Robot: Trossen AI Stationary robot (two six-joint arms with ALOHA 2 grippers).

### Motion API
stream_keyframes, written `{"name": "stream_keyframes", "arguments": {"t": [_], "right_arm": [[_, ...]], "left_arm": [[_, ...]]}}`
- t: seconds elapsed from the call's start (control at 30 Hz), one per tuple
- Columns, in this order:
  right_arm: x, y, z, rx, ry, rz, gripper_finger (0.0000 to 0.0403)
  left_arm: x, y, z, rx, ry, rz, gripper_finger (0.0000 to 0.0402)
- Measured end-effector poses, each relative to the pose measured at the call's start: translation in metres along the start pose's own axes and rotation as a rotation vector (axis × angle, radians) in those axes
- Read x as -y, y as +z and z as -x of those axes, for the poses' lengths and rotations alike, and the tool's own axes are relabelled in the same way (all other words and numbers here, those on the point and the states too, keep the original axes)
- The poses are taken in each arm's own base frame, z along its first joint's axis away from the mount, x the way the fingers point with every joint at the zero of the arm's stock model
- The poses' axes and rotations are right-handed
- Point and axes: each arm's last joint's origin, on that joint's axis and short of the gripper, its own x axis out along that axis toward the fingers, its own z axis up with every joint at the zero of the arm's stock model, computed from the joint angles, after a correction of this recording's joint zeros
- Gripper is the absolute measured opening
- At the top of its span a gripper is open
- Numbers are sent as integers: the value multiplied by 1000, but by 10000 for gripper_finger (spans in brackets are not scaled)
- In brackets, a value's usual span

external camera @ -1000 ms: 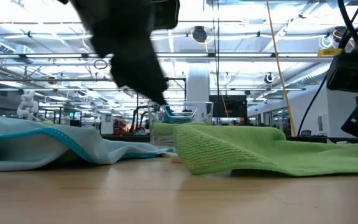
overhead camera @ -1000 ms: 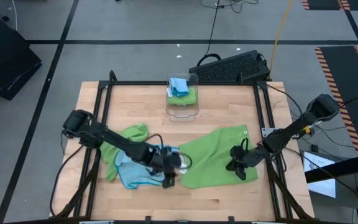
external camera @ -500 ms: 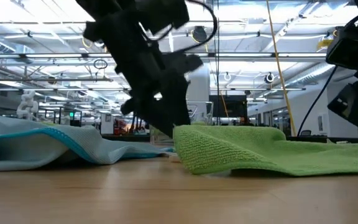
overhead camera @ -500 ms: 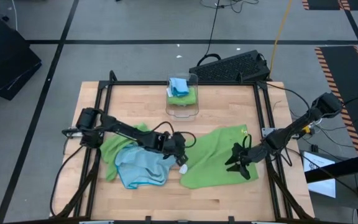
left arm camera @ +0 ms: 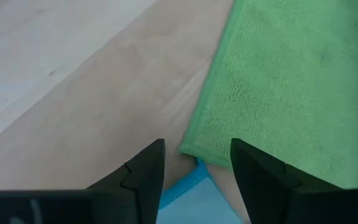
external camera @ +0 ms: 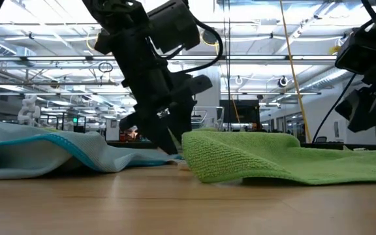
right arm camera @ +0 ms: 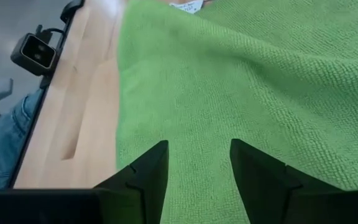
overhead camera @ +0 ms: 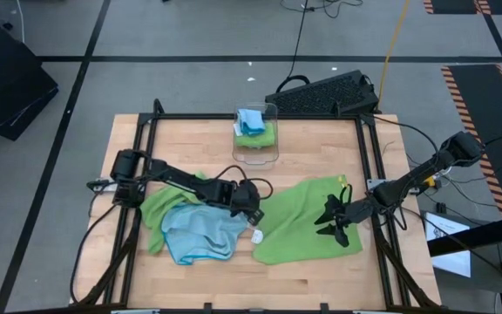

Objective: Fold microfiber towels
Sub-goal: Fold the right green towel

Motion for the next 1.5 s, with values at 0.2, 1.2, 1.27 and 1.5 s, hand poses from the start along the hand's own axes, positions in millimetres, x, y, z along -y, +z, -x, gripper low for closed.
{"name": "stream_keyframes", "arguments": {"t": [0.2,1.2,1.27,1.5], "right_arm": [[-1,1,0,11,7,14,167],[56,1,30,181,-671,-302,168],[65,-2,34,173,-743,-393,171],[80,14,42,168,-770,-533,206]], "left_arm": [[-1,-2,-7,4,16,-22,184],[3,-15,25,22,196,-743,5],[0,-13,26,35,235,-743,8],[-4,-2,25,75,263,-760,8]]}}
